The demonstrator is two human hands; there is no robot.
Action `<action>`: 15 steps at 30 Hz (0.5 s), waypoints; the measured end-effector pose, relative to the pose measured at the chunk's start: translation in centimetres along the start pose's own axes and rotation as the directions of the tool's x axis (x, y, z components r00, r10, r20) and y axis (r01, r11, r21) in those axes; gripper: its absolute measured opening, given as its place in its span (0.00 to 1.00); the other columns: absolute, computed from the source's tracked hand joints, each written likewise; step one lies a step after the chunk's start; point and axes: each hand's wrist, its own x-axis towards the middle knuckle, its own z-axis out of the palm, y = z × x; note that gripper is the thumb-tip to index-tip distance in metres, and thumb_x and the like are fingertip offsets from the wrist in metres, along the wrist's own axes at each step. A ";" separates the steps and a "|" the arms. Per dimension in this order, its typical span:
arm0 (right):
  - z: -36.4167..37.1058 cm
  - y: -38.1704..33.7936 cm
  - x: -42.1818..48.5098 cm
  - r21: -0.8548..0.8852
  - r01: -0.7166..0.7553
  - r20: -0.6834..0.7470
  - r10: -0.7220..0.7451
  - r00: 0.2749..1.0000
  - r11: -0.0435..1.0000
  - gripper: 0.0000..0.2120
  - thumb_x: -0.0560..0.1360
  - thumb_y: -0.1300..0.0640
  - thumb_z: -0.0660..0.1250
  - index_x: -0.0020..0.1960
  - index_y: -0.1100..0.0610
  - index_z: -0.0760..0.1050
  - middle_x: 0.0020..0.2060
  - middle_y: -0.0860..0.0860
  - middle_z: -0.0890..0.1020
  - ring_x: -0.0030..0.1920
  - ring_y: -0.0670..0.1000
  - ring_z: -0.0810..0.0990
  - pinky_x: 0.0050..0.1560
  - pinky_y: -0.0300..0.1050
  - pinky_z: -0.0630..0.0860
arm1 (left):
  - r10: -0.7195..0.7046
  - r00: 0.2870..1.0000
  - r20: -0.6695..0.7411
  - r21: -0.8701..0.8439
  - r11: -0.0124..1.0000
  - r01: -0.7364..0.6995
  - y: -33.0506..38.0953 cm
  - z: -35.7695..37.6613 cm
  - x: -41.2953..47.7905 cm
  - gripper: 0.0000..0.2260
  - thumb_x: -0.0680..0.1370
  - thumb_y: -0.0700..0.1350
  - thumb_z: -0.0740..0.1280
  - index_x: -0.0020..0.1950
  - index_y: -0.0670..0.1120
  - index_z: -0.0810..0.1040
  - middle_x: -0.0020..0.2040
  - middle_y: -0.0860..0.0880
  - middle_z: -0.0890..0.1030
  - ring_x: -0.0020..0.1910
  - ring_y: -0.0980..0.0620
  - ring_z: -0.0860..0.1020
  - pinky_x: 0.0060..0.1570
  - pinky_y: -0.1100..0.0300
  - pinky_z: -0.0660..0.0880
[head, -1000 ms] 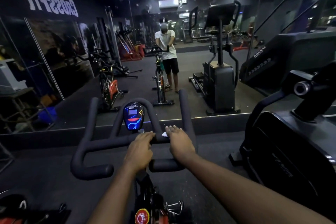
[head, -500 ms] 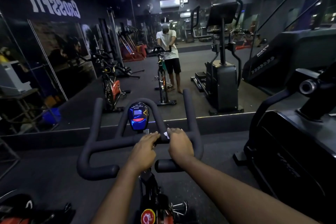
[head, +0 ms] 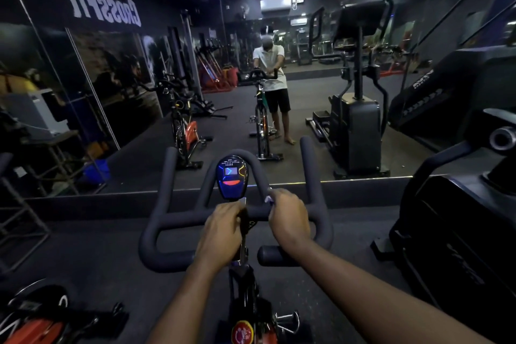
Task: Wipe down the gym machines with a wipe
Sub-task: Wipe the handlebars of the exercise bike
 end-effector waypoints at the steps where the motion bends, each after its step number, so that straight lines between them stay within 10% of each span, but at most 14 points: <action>1: 0.2 -0.1 0.2 0.061 0.098 0.000 -0.098 0.995 0.993 0.13 0.76 0.65 0.62 0.56 0.54 0.81 0.56 0.52 0.83 0.57 0.57 0.81 0.54 0.48 0.75 | -0.036 0.999 -0.023 0.019 0.999 0.037 -0.4 -0.2 0.1 0.17 0.75 0.33 0.65 0.60 0.47 0.81 0.59 0.49 0.81 0.60 0.50 0.76 0.61 0.57 0.72; 6: 2.7 0.5 0.7 -0.094 0.452 0.496 -0.352 0.794 0.887 0.28 0.82 0.62 0.59 0.81 0.59 0.58 0.79 0.55 0.62 0.80 0.56 0.57 0.79 0.48 0.48 | -0.145 0.989 0.020 0.093 0.985 0.143 -3.1 -1.1 -0.6 0.22 0.74 0.32 0.66 0.67 0.43 0.77 0.66 0.44 0.78 0.67 0.45 0.75 0.68 0.52 0.70; 15: 2.8 -0.8 -0.2 -0.089 0.273 0.311 -0.234 0.921 0.958 0.22 0.78 0.62 0.56 0.70 0.51 0.73 0.67 0.50 0.78 0.65 0.56 0.77 0.61 0.52 0.76 | -0.131 0.990 0.044 0.080 0.989 0.127 -3.3 -0.9 -0.7 0.25 0.74 0.33 0.67 0.71 0.41 0.74 0.69 0.45 0.76 0.71 0.46 0.71 0.72 0.55 0.64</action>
